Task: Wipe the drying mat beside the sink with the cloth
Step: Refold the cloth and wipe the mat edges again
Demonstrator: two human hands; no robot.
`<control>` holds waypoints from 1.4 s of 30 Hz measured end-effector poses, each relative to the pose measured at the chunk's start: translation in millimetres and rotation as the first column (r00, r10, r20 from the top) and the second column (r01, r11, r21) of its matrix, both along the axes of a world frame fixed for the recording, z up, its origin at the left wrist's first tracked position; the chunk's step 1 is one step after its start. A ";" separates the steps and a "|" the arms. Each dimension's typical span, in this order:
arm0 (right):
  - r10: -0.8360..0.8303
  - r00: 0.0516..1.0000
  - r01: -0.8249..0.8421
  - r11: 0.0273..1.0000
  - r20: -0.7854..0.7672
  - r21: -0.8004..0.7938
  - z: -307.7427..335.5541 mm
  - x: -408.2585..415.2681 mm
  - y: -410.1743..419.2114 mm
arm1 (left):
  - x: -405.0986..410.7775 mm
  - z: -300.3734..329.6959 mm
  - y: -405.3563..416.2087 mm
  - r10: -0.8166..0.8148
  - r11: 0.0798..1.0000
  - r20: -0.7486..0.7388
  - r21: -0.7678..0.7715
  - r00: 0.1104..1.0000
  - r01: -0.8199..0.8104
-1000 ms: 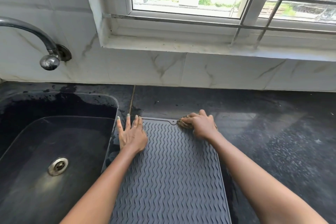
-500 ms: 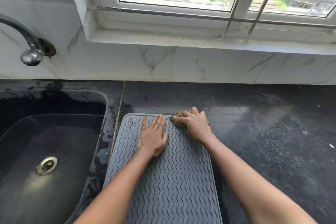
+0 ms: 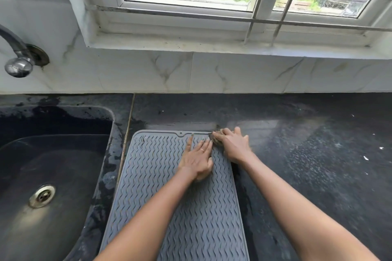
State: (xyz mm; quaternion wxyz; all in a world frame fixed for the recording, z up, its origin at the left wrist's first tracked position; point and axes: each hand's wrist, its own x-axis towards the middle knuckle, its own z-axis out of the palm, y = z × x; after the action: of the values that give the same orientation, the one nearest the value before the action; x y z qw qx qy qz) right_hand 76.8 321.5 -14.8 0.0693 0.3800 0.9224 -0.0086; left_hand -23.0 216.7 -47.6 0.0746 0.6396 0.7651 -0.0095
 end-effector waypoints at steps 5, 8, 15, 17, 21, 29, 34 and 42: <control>-0.084 0.996 0.084 0.996 0.015 -0.012 -2.7 12.4 -27.8 | 5.3 -6.9 3.2 0.049 0.998 -0.064 -0.036 0.997 -0.051; -0.104 0.995 0.104 0.994 -0.006 -0.024 0.9 26.5 -52.8 | 8.0 -9.1 3.5 0.057 0.997 -0.084 -0.038 0.995 -0.061; -0.063 0.988 0.085 0.985 0.141 -0.153 20.6 59.6 -83.9 | 10.7 -4.2 2.5 0.021 0.999 -0.089 -0.041 0.996 -0.024; -0.069 0.991 0.087 0.982 0.114 -0.167 26.9 61.6 -81.9 | 17.6 -1.2 -4.6 -0.051 0.998 -0.061 0.026 0.997 0.052; -0.134 0.991 0.132 0.983 -0.011 -0.126 14.0 73.1 -98.0 | 37.6 -6.9 -32.2 -0.172 0.974 0.083 0.161 0.982 0.157; -0.157 0.981 0.144 0.983 -0.113 -0.112 -4.9 102.4 -130.8 | 49.9 -21.3 -49.6 -0.106 0.992 0.088 0.084 0.990 0.099; -0.130 0.986 0.120 0.988 -0.100 -0.099 -4.1 134.3 -173.3 | 52.5 -20.7 -46.7 -0.089 0.994 0.040 0.063 0.995 0.087; -0.103 0.994 0.105 0.987 0.018 -0.125 7.5 161.0 -206.3 | 67.4 -9.0 -49.9 -0.077 0.997 -0.059 0.011 0.995 0.077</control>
State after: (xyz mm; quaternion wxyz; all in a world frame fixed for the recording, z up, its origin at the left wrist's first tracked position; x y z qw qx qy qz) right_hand 237.8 115.2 -7.3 0.0976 0.4225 0.8985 -0.0680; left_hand 44.4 166.7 -56.6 0.0475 0.6685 0.7417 -0.0261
